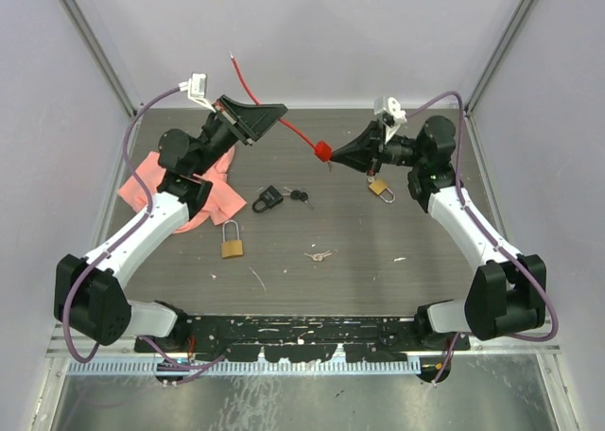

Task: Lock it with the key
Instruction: Adjust the lock.

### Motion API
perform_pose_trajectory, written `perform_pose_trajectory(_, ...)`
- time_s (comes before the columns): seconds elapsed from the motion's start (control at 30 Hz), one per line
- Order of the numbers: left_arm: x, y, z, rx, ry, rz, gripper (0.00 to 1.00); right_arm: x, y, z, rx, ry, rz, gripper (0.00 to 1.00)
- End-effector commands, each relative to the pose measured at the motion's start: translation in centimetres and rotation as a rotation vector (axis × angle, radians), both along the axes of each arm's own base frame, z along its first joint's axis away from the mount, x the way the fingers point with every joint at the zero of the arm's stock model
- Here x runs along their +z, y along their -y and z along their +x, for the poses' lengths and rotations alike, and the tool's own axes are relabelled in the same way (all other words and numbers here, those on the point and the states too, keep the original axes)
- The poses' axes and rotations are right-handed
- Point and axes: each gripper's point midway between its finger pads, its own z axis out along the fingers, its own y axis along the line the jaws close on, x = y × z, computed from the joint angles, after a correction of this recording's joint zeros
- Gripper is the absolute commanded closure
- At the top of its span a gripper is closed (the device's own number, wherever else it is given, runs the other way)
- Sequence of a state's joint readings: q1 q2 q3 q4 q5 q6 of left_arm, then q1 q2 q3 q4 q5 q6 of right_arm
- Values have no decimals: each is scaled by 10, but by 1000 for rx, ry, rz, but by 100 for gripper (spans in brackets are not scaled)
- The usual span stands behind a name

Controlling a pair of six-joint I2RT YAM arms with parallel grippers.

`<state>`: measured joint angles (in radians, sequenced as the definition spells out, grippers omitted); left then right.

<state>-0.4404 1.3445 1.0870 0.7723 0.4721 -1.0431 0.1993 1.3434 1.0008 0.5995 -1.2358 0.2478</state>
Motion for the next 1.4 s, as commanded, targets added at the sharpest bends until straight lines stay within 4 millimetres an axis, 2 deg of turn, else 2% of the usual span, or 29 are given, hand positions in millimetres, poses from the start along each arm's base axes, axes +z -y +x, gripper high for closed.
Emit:
perform_pose_trajectory(0.0, -18, 1, 7, 4, -92, -29, 100, 13, -5, 14, -129, 161, -127, 99)
perform_pose_trajectory(0.27, -48, -7, 25, 92, -201, -35, 100, 6, -3, 28, -231, 217, -192, 99)
perform_pose_trajectory(0.5, -72, 1, 33, 75, -253, -7, 100, 2, 0, 33, -269, 260, -236, 99)
perform_pose_trajectory(0.8, -81, 3, 36, 66, -290, -9, 100, 0, 0, 37, -294, 287, -264, 99)
perform_pose_trajectory(1.2, -107, 6, 49, 61, -417, -50, 100, -14, 1, 49, -381, 379, -376, 99)
perform_pose_trajectory(1.37, -107, 8, 51, 50, -415, -59, 100, -19, 2, 49, -387, 385, -388, 99)
